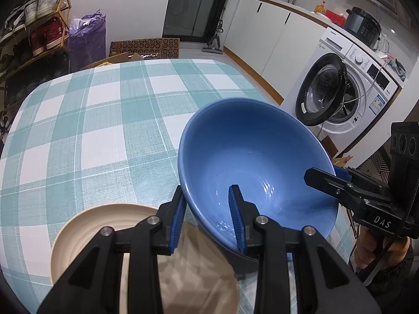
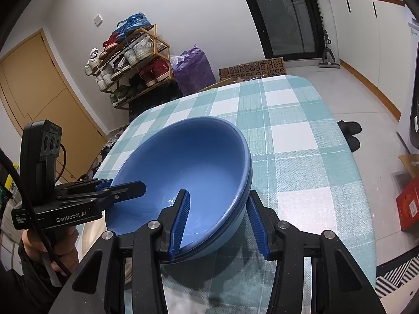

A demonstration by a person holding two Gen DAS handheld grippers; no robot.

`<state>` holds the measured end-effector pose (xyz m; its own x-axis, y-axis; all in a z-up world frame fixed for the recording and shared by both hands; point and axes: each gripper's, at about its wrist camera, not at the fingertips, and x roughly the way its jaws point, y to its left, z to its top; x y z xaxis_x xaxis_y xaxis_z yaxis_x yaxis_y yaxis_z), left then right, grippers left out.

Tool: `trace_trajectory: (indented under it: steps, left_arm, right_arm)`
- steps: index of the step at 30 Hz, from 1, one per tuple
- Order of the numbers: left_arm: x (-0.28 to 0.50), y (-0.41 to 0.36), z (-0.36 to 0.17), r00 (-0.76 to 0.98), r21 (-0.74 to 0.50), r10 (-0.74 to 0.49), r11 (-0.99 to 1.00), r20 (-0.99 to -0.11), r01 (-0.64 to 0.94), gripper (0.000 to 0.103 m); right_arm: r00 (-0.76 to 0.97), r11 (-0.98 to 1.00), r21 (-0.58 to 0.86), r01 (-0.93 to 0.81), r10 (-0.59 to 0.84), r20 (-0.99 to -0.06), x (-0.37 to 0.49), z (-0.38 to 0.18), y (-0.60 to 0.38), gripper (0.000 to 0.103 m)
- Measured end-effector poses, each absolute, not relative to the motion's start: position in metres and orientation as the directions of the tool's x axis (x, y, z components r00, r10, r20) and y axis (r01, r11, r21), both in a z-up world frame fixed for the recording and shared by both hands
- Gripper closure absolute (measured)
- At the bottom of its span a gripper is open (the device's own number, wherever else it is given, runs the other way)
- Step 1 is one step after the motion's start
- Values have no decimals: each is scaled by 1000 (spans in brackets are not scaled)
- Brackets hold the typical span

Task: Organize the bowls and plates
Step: 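Lift the nested blue bowls with both grippers and carry them over the cream plates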

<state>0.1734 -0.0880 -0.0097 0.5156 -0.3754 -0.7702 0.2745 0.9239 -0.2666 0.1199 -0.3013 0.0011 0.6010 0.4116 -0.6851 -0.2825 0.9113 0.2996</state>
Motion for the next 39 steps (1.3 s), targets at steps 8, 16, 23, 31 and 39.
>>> trace_trajectory:
  steps: [8, 16, 23, 31, 39]
  left_arm:
    - [164, -88, 5, 539, -264, -383, 921, -750, 288, 71]
    - [154, -87, 19, 556, -257, -383, 921, -738, 293, 71]
    - [143, -80, 29, 580, -254, -378, 924, -722, 287, 71]
    - [132, -67, 40, 607, -246, -362, 931, -708, 269, 71]
    - [119, -51, 48, 636, -240, -342, 939, -692, 245, 71]
  right_arm:
    - [623, 914, 289, -285, 406, -668, 111, 14, -302, 56]
    - [641, 916, 284, -285, 402, -654, 98, 27, -302, 56]
    - [654, 914, 271, -301, 404, -639, 88, 39, -297, 56]
    - [655, 908, 265, -325, 419, -629, 80, 51, -284, 56]
    - [655, 897, 259, -358, 439, -615, 73, 63, -267, 56]
